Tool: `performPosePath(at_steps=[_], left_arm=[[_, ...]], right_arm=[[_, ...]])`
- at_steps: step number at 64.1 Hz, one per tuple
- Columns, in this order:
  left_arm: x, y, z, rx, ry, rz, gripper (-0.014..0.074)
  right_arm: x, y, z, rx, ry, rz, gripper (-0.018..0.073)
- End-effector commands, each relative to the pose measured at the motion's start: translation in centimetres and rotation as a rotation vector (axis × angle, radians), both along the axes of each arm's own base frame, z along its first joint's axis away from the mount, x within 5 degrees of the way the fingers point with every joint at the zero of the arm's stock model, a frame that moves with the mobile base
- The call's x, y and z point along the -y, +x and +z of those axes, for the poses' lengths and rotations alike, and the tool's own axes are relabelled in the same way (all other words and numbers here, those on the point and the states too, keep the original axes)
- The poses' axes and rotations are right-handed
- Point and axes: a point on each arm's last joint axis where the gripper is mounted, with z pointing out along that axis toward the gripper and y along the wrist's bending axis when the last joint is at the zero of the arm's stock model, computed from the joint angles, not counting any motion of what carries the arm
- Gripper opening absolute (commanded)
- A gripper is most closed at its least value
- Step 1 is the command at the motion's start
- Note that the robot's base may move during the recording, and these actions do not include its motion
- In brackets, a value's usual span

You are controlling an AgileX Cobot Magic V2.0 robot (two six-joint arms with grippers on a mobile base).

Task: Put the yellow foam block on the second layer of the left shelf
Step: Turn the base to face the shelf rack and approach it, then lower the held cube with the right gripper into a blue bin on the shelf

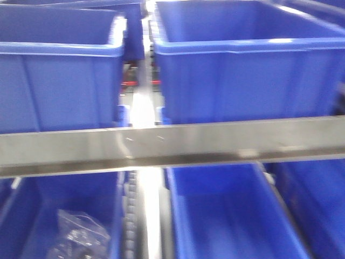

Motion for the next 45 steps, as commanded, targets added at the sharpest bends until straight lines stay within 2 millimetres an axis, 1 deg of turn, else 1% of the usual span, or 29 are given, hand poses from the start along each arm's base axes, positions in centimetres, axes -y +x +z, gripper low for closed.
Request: performPosePath(at_steps=[1, 45], left_arm=[[0.13, -0.09, 0.06, 0.077, -0.011, -0.016, 0.0136], [0.13, -0.09, 0.06, 0.077, -0.011, -0.016, 0.0136]], right_arm=[[0.03, -0.15, 1.58, 0.105, -0.006, -0.005, 0.0414], [0.03, -0.15, 1.58, 0.105, -0.006, -0.005, 0.0414]])
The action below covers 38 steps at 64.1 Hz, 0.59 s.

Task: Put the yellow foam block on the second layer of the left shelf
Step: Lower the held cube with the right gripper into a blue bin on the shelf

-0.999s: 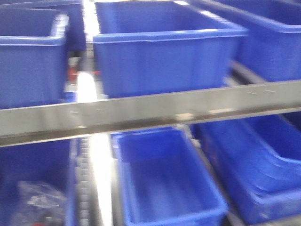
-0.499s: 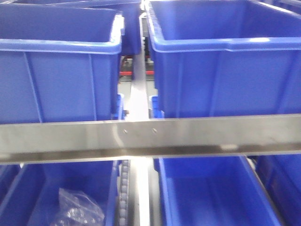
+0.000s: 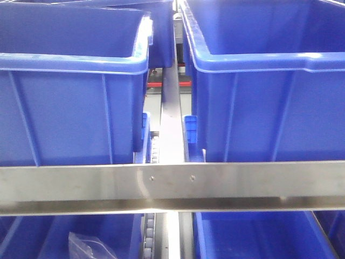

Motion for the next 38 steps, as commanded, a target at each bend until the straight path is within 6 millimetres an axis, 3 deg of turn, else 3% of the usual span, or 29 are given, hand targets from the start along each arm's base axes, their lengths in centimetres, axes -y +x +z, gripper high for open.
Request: performPosePath(at_steps=[1, 38], left_arm=[[0.13, -0.09, 0.06, 0.077, -0.011, -0.016, 0.0136], [0.13, -0.09, 0.06, 0.077, -0.011, -0.016, 0.0136]], right_arm=[[0.03, -0.15, 1.58, 0.105, -0.006, -0.005, 0.0414], [0.03, -0.15, 1.58, 0.105, -0.006, -0.005, 0.0414]])
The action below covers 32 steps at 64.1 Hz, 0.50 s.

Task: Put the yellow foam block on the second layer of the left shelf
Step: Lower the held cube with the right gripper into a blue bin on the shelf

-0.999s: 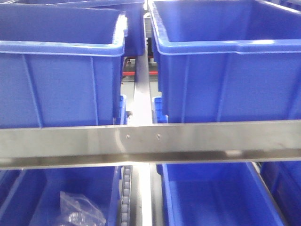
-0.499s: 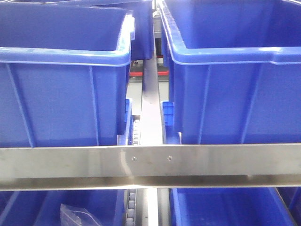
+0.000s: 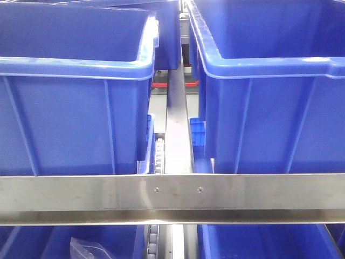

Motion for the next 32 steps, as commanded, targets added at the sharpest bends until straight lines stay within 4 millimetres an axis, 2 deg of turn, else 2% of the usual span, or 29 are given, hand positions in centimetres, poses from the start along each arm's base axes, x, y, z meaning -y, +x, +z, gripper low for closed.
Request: performPosePath(at_steps=[1, 32], left_arm=[[0.13, -0.09, 0.06, 0.077, -0.011, -0.016, 0.0136], [0.13, -0.09, 0.06, 0.077, -0.011, -0.016, 0.0136]], right_arm=[[0.03, -0.15, 1.58, 0.105, -0.006, -0.005, 0.0414], [0.00, -0.09, 1.99, 0.139, 0.006, -0.001, 0.0414]])
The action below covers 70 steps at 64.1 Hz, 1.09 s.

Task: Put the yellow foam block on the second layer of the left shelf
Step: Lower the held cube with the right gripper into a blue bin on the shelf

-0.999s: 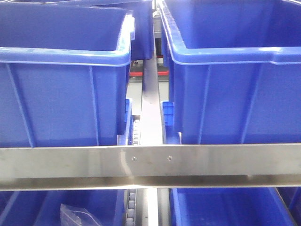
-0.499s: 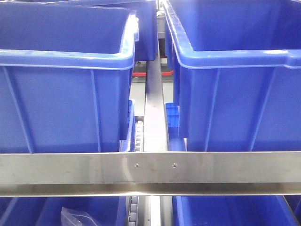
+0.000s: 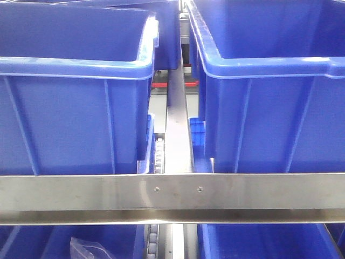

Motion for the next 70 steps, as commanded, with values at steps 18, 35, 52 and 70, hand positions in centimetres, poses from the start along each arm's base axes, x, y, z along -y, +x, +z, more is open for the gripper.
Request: performPosePath(at_steps=[18, 35, 52, 70], left_arm=[[0.1, -0.1, 0.1, 0.077, -0.011, -0.016, 0.0136], [0.1, -0.1, 0.1, 0.077, -0.011, -0.016, 0.0136], [0.1, -0.1, 0.1, 0.077, -0.011, -0.016, 0.0136], [0.1, -0.1, 0.1, 0.077, -0.011, -0.016, 0.0136]], right_arm=[[-0.3, 3.4, 2.5, -0.011, -0.005, -0.001, 0.0414], [-0.7, 9.0, 3.8, -0.105, -0.012, 0.001, 0.0414], [-1.2, 15.1, 3.7, -0.096, 0.005, 0.005, 0.0414], [-1.4, 17.7, 2.7, -0.059, 0.031, 0.009, 0.0420]])
